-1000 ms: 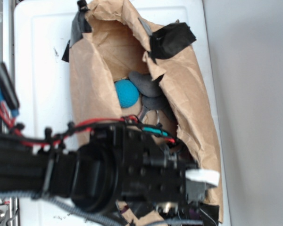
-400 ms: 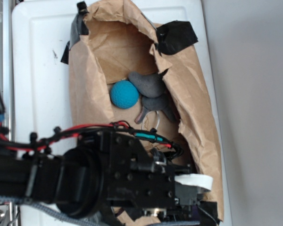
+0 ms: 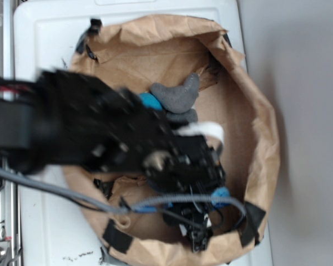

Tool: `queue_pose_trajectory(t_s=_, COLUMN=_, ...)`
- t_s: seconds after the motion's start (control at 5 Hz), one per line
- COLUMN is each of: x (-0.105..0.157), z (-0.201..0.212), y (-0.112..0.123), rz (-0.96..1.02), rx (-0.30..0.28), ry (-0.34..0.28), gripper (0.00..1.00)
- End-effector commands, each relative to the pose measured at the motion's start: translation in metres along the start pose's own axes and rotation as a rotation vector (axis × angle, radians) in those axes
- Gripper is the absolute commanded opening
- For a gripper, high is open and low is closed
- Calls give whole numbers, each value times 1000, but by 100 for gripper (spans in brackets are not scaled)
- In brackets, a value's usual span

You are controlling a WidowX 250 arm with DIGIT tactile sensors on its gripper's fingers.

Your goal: Grab the blue sponge.

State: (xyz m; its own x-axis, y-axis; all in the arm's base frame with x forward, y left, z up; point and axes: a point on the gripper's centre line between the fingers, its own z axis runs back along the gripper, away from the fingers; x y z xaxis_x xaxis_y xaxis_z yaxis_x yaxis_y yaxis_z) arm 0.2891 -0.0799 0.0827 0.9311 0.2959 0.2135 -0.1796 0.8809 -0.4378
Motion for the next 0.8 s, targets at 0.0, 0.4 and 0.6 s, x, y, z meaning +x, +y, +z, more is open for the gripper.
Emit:
queue_pose_trajectory(t_s=0.0, x=1, z=48, y=3, rz=-54, rx=136, ry=-46, gripper=0)
queue_pose_trajectory(t_s=0.4, x=-6, z=90, y=30, rz=125, rx=355, ry=-61, gripper=0)
queue_pose_trajectory(t_s=0.6, x=-14, z=96, y=35, rz=92, rx=360, ry=-119, gripper=0)
